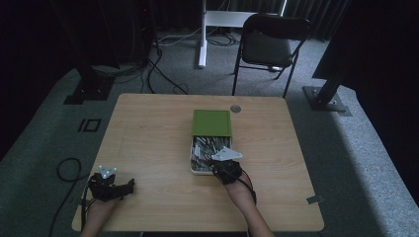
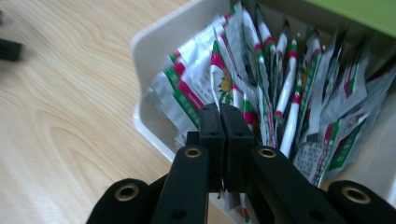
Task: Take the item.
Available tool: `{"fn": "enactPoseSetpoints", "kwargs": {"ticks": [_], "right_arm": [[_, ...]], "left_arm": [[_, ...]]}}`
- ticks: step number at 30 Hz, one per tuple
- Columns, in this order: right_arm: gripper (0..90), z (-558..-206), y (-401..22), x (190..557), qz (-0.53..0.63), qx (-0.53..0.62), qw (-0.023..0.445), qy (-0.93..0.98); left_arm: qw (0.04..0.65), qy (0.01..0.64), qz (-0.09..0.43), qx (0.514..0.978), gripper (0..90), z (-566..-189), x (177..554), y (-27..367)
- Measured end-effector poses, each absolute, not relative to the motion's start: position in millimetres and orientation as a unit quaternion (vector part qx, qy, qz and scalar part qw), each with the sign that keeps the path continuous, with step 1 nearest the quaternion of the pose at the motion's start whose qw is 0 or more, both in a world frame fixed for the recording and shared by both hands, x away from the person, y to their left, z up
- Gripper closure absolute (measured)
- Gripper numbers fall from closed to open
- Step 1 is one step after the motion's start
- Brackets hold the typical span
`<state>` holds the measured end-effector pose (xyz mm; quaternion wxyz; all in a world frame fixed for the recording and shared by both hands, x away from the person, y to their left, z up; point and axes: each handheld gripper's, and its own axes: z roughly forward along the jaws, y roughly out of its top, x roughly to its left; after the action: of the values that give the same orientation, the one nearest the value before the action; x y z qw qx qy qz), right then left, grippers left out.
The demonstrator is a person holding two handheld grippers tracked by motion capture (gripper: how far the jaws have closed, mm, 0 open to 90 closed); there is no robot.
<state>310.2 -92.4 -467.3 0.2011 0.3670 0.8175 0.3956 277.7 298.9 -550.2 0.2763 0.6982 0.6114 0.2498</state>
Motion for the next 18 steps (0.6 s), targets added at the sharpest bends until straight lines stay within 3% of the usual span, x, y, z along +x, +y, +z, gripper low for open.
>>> {"fn": "enactPoseSetpoints", "kwargs": {"ticks": [11,18], "right_arm": [[89.0,-445,-101,305,0.442,0.364,0.181,0.8],[89.1,-427,-104,302,0.456,0.354,0.196,0.793]], "left_arm": [[0.276,0.611,0.25,0.698,1.3,-550,278,299],[0.276,0.611,0.25,0.698,1.3,-550,278,299]]}}
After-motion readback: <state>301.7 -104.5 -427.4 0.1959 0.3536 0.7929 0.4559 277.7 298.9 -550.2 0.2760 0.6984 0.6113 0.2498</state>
